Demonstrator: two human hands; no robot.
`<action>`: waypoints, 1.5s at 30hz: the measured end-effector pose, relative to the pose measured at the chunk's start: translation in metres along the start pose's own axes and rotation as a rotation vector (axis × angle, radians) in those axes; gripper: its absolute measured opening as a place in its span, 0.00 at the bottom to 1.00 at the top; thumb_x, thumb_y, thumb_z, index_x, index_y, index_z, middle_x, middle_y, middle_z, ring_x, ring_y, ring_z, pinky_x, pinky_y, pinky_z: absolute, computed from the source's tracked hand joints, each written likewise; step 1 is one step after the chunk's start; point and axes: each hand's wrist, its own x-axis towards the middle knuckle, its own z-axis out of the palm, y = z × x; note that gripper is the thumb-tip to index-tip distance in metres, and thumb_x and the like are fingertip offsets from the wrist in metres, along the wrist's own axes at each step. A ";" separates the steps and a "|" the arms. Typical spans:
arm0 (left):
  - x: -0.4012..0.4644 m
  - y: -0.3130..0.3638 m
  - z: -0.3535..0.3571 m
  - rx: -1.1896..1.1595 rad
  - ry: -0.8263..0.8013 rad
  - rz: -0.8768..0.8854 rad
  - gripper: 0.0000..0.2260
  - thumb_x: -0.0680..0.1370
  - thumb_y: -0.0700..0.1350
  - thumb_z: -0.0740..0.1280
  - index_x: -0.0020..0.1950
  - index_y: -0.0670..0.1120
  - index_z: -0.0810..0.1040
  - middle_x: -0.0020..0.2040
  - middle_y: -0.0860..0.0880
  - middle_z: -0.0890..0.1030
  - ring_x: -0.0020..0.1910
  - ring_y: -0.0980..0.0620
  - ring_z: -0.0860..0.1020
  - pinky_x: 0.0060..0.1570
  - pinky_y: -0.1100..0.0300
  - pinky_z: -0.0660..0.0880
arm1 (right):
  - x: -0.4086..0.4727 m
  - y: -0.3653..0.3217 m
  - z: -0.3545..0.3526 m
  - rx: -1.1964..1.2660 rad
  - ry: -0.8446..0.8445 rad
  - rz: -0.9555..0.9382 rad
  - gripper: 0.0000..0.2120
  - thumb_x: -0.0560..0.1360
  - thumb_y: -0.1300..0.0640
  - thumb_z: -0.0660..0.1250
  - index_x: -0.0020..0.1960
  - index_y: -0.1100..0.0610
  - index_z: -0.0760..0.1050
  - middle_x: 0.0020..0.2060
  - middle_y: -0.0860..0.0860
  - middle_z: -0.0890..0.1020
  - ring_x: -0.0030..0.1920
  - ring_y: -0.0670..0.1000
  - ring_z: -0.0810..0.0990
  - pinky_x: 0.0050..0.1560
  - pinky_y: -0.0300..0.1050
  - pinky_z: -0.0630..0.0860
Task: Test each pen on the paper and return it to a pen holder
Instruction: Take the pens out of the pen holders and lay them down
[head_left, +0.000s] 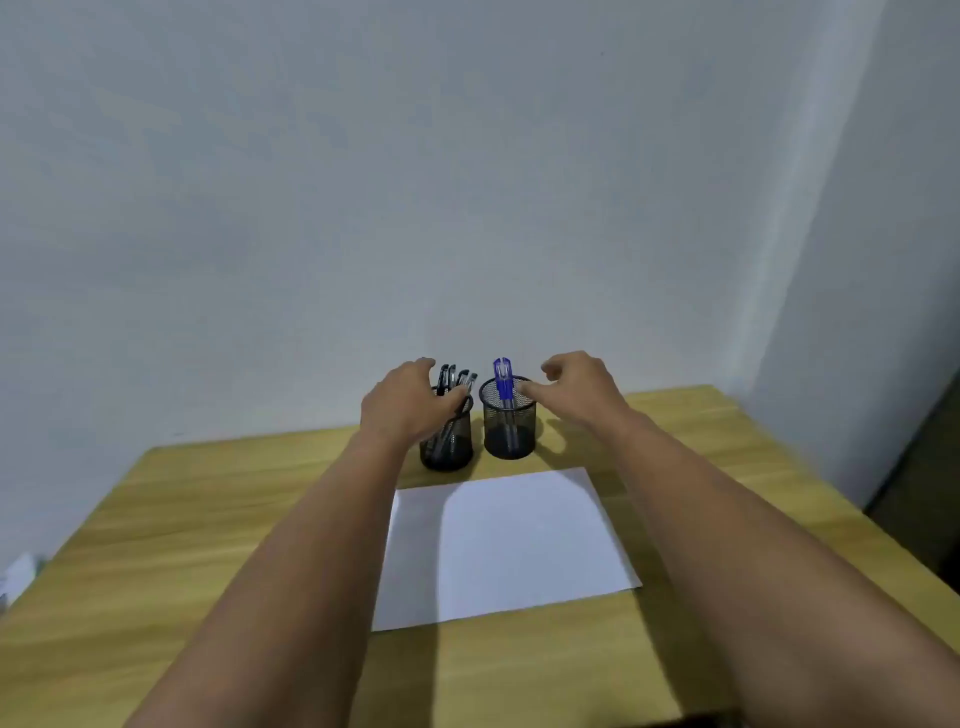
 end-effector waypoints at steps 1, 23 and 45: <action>0.006 -0.002 0.004 -0.029 -0.011 -0.014 0.35 0.76 0.67 0.66 0.77 0.50 0.68 0.73 0.49 0.75 0.71 0.45 0.73 0.64 0.47 0.72 | 0.006 0.001 0.005 0.024 0.005 0.000 0.30 0.77 0.44 0.76 0.71 0.62 0.80 0.67 0.58 0.84 0.68 0.58 0.81 0.68 0.53 0.77; 0.085 -0.028 0.056 -0.612 -0.320 -0.022 0.25 0.72 0.61 0.75 0.47 0.37 0.83 0.37 0.48 0.84 0.35 0.54 0.79 0.43 0.58 0.74 | 0.091 0.018 0.081 0.315 -0.033 0.062 0.22 0.80 0.46 0.74 0.37 0.63 0.81 0.33 0.55 0.82 0.35 0.53 0.77 0.43 0.48 0.73; 0.078 -0.020 0.056 -0.586 -0.072 0.103 0.11 0.84 0.53 0.61 0.55 0.47 0.76 0.47 0.54 0.86 0.51 0.54 0.82 0.57 0.49 0.78 | 0.089 0.009 0.070 0.551 0.069 0.036 0.21 0.80 0.45 0.74 0.45 0.64 0.86 0.34 0.53 0.80 0.37 0.49 0.76 0.44 0.46 0.73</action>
